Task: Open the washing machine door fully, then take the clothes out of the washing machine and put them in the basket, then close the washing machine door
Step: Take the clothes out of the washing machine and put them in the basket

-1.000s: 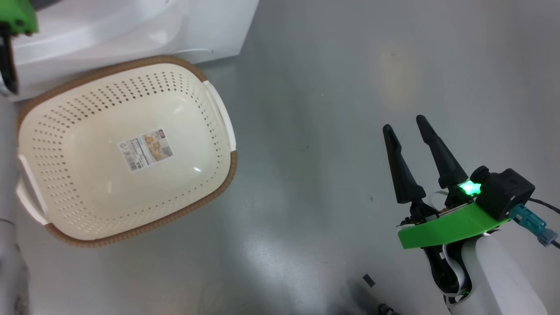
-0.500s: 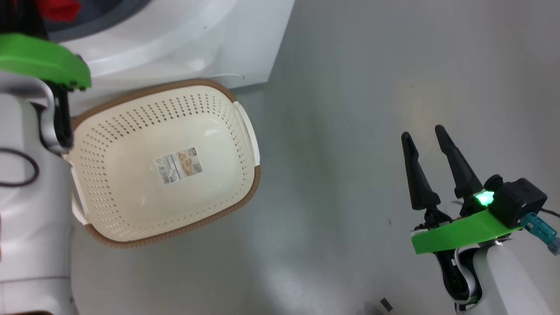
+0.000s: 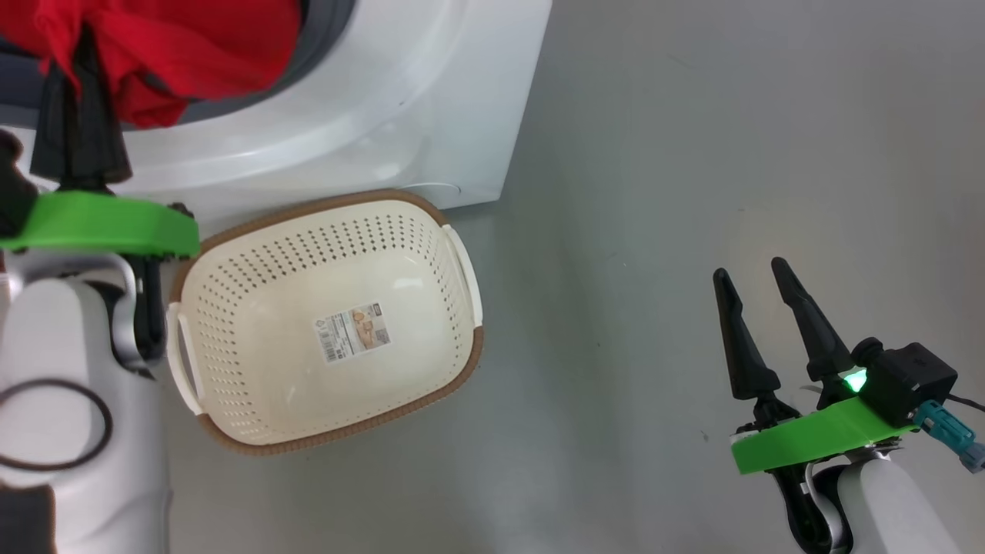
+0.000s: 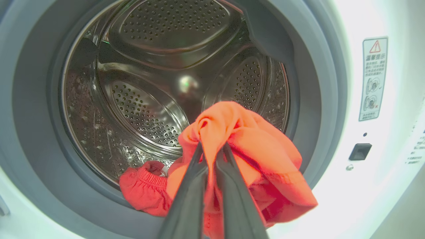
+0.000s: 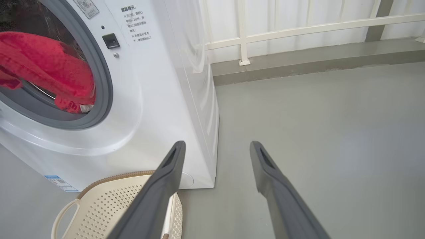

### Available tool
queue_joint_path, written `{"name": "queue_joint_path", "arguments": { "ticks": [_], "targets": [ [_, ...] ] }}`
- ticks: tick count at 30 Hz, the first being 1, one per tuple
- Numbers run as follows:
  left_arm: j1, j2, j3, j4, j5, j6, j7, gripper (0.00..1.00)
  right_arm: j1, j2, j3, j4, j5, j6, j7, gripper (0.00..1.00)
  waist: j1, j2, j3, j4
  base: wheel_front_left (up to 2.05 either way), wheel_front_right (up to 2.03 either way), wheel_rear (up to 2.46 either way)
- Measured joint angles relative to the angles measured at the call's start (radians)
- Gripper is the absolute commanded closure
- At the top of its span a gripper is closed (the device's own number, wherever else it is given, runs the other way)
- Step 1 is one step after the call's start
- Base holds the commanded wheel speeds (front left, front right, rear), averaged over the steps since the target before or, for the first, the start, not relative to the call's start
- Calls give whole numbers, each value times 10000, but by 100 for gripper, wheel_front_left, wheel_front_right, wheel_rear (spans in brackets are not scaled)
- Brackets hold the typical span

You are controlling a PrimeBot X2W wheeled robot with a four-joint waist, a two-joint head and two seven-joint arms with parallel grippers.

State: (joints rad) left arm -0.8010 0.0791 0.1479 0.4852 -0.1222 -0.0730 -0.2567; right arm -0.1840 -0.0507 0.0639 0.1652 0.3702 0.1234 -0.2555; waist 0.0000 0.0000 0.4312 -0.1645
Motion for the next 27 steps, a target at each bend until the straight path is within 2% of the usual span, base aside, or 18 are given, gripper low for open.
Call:
{"name": "queue_joint_path", "arguments": {
  "ticks": [7,20,27],
  "targets": [
    [1080,-339,127,-1551,171,-247,0,100,226,-58,-81,31,-15,0,0,0,0,0,-349,219,0,0,0],
    [2056,-491,226,-4309,150,-414,-2,100,350,-69,-186,10,-15,0,0,0,0,0,-379,358,0,0,0],
    [2446,-537,-130,-4230,-113,-403,-2,100,334,-65,-163,12,-15,0,0,0,0,0,-273,368,0,0,0]
  ]
}}
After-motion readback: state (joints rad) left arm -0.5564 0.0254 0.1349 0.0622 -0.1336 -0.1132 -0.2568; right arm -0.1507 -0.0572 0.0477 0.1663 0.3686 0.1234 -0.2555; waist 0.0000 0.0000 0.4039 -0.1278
